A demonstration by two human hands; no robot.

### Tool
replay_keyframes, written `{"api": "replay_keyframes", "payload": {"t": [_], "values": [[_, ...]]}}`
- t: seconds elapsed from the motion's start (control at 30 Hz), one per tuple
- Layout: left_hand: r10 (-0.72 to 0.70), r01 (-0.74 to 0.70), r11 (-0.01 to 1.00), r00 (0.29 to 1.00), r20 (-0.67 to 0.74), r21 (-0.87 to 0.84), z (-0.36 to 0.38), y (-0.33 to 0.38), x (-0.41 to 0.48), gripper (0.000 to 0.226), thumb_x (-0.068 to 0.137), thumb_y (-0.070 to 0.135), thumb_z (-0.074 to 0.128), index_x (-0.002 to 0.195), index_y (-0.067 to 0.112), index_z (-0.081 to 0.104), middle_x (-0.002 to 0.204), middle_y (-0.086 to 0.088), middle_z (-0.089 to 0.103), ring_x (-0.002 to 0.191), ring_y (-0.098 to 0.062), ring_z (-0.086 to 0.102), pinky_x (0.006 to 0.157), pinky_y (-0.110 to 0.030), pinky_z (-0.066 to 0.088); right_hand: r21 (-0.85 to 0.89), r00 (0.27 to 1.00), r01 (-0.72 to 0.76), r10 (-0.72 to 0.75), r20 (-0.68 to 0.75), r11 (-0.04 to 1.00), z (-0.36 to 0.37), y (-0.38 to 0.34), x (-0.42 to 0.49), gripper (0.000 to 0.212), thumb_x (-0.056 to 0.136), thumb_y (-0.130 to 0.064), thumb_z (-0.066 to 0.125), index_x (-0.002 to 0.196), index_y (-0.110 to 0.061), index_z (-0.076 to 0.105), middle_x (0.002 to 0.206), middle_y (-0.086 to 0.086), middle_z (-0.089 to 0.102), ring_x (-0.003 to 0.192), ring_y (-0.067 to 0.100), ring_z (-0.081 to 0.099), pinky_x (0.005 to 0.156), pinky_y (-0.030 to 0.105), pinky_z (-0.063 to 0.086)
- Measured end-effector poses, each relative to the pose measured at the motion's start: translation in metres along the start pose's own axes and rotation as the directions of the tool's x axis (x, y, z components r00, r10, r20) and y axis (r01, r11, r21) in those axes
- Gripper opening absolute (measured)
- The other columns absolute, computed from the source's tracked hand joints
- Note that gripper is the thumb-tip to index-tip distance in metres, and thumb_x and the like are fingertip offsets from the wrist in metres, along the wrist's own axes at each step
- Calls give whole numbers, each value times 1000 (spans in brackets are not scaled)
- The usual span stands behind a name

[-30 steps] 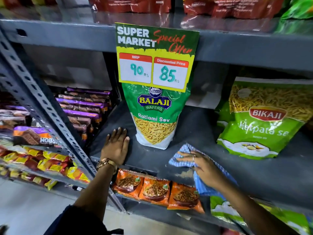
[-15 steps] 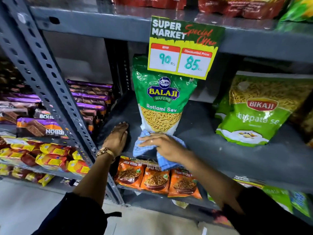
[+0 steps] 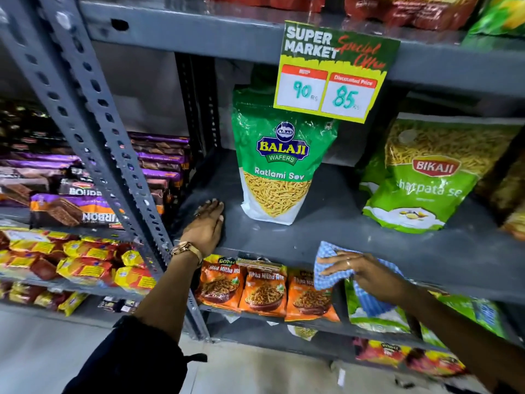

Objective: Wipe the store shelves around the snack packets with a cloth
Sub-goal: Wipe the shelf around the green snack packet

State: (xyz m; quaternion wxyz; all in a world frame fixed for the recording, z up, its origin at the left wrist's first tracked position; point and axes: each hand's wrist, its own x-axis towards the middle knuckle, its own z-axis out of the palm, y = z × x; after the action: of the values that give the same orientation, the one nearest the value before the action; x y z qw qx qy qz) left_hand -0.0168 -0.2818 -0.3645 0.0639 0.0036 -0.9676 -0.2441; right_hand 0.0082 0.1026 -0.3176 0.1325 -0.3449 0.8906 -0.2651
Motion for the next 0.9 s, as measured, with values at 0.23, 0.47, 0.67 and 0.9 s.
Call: {"api": "replay_keyframes", "payload": {"t": [0.23, 0.47, 0.67, 0.9], "values": [[7, -7, 999, 1000, -7, 48, -5, 15, -9, 65, 85, 37, 14, 143, 10, 24, 154, -12, 18, 143, -24, 13, 118, -33, 6, -71, 994, -101, 99, -35, 992, -21, -91, 63, 55, 76, 10, 42, 116, -24, 60, 125, 6, 59, 114, 18, 49, 97, 25, 34], [55, -55, 995, 998, 0, 77, 2, 1, -3, 64, 81, 30, 25, 142, 10, 25, 153, -13, 21, 143, -25, 13, 118, -35, 7, -181, 990, 100, -81, 113, 978, 49, -110, 176, 74, 73, 18, 34, 132, -25, 45, 148, 1, 37, 132, 28, 39, 103, 45, 41], [41, -38, 997, 998, -49, 74, -1, 8, -6, 61, 87, 36, 17, 141, 11, 28, 153, -11, 24, 143, -23, 16, 116, -29, 5, -77, 995, 85, -80, 65, 993, 56, -85, 149, 76, 72, 22, 32, 134, -19, 42, 151, 4, 31, 138, 22, 28, 114, 37, 27], [32, -26, 993, 998, -47, 115, -1, 16, -9, 66, 86, 40, 11, 140, 8, 29, 152, -15, 25, 142, -26, 17, 117, -34, 4, -6, 998, -15, 14, -55, 1000, 13, -12, 37, 80, 63, 22, 32, 128, -19, 51, 145, 1, 41, 134, 6, 30, 116, 24, 19]]}}
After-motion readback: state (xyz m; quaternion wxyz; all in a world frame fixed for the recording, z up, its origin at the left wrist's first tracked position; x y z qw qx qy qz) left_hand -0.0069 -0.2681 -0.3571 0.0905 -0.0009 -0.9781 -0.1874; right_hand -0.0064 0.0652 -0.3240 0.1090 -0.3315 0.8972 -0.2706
